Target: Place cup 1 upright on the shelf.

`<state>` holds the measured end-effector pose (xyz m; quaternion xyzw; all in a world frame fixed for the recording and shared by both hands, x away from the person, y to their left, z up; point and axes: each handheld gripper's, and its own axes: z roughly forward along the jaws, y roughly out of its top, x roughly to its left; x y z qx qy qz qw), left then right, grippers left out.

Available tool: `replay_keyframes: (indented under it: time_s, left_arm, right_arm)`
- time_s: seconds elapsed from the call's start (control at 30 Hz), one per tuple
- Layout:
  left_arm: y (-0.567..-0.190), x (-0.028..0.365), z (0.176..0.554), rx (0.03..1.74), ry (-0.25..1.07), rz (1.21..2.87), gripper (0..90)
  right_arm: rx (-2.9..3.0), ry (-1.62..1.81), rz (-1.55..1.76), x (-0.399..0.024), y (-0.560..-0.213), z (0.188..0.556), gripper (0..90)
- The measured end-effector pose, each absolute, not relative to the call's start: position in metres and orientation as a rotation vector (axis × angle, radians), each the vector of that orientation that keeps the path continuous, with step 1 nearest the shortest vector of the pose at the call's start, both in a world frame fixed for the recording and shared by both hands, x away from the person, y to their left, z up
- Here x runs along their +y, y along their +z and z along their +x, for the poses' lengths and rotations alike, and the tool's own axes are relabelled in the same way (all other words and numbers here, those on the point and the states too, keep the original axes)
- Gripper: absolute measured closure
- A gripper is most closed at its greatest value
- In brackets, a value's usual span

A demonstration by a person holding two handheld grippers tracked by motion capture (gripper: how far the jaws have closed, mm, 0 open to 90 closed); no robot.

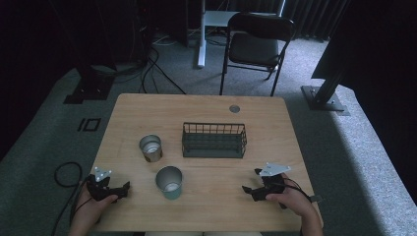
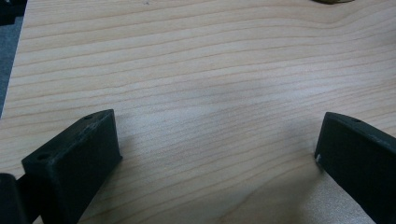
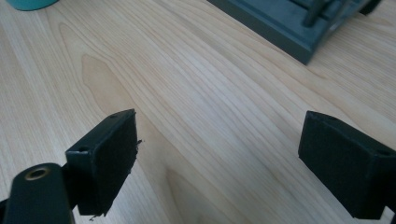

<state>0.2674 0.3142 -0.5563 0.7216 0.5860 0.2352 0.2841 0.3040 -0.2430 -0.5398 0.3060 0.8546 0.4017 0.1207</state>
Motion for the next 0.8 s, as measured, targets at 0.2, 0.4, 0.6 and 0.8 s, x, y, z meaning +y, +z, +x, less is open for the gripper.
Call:
replay_keyframes:
  time_s: [0.2, 0.4, 0.6, 0.8]
  left_arm:
    - [-0.556, 0.314, 0.267, 1.568, 0.629, 1.932, 0.4]
    - [-0.556, 0.314, 0.267, 1.568, 0.629, 1.931, 0.4]
    - [-0.556, 0.314, 0.267, 1.568, 0.63, 1.931, 0.4]
    - [-0.556, 0.314, 0.267, 1.568, 0.629, 1.931, 0.4]
  right_arm:
    - [2.511, 1.19, 0.867, -0.232, -0.54, 0.306, 11.6]
    - [2.535, 1.205, 0.827, -0.22, -0.54, 0.306, 11.6]
    - [2.545, 1.227, 0.808, -0.212, -0.539, 0.306, 11.6]
    - [2.566, 1.244, 0.765, -0.201, -0.538, 0.305, 11.6]
